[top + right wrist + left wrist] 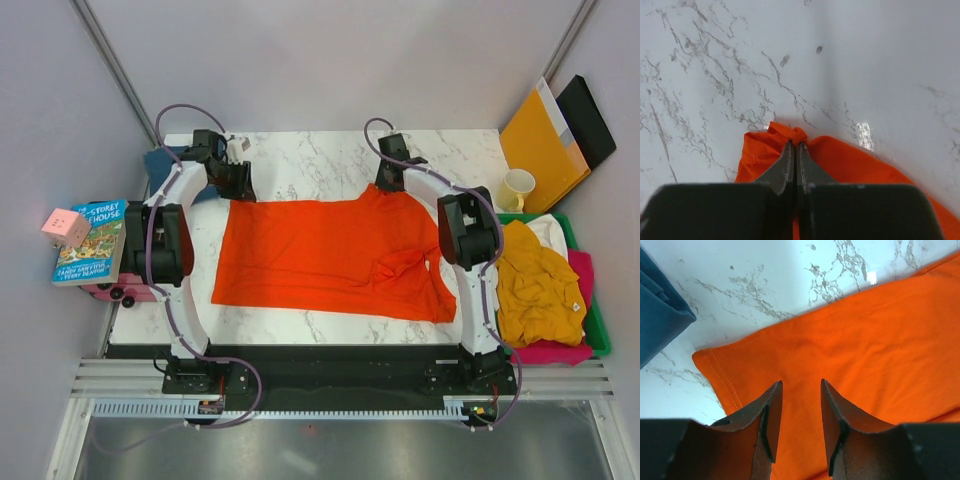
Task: Fold and stack the t-shirts
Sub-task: Grap the side of the flattened tshirt furthest away from the robot with both arms
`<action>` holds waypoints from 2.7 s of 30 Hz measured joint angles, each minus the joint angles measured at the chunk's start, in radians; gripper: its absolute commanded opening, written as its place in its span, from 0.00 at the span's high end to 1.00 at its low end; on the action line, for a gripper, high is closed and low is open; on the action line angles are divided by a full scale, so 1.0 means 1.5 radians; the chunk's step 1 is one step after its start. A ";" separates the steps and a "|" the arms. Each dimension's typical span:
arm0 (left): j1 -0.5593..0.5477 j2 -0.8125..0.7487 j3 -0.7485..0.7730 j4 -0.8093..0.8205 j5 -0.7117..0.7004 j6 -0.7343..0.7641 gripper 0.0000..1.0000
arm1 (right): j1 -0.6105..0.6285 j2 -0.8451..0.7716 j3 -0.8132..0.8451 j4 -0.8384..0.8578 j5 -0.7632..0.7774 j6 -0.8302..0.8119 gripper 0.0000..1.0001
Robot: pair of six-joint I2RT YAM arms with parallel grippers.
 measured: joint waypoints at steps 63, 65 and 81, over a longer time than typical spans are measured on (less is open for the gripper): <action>-0.038 0.032 -0.043 -0.001 0.001 0.000 0.59 | 0.090 -0.199 -0.265 0.056 0.045 -0.025 1.00; -0.038 0.032 -0.043 -0.001 0.001 0.000 0.59 | 0.090 -0.198 -0.266 0.054 0.046 -0.025 1.00; -0.030 0.032 -0.049 0.035 -0.064 -0.039 0.43 | 0.091 -0.258 -0.264 0.085 0.102 -0.023 1.00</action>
